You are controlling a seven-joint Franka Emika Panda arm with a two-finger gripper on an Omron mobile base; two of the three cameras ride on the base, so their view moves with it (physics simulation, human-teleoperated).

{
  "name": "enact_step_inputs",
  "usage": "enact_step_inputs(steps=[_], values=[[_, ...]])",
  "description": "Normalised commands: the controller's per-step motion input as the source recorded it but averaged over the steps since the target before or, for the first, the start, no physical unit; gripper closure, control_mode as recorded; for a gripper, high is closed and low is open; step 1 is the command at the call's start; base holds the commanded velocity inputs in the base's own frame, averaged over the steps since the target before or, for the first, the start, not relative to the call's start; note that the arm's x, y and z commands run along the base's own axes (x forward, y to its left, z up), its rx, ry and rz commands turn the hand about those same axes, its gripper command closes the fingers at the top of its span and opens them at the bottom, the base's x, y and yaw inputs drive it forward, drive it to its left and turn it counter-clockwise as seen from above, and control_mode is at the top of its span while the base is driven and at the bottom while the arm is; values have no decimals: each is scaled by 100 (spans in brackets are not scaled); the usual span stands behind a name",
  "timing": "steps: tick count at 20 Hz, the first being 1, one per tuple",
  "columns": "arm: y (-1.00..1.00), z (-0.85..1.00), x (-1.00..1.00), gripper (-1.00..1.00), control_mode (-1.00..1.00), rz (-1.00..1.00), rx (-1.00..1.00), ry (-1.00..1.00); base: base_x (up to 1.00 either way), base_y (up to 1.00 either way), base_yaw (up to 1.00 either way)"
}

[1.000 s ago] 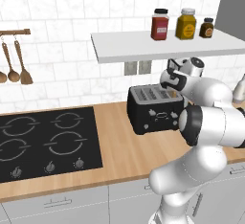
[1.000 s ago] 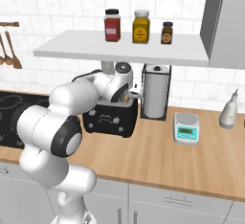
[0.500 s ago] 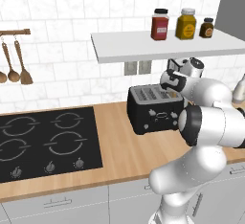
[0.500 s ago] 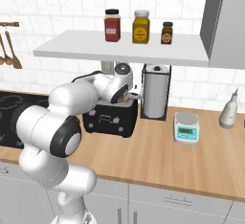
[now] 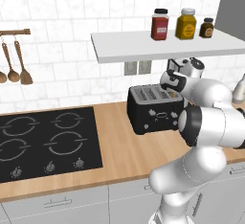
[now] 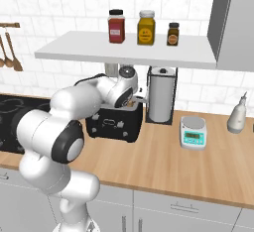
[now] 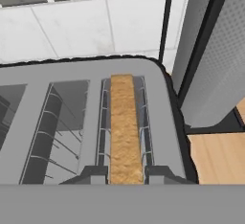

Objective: Start the toaster. Once the lever pops up, take the bread to the plate on the dining counter.

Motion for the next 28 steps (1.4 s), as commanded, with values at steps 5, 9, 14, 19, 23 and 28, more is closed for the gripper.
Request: enact_step_inputs(steps=[5, 9, 14, 19, 23, 28], values=[[0, 10, 0, 100, -100, 0, 0, -18, 0, 0, 0], [0, 45, 0, 100, -100, 0, 0, -31, 0, 0, 0], [0, 68, -26, 100, -100, 0, 0, -26, 0, 0, 0], [0, 48, -73, 100, -100, -1, 0, -16, 0, 0, 0], [0, 44, -75, 100, -100, -2, 0, -14, 0, 0, 0], [2, 86, -64, 100, -100, -1, 5, 2, 0, 0, 0]])
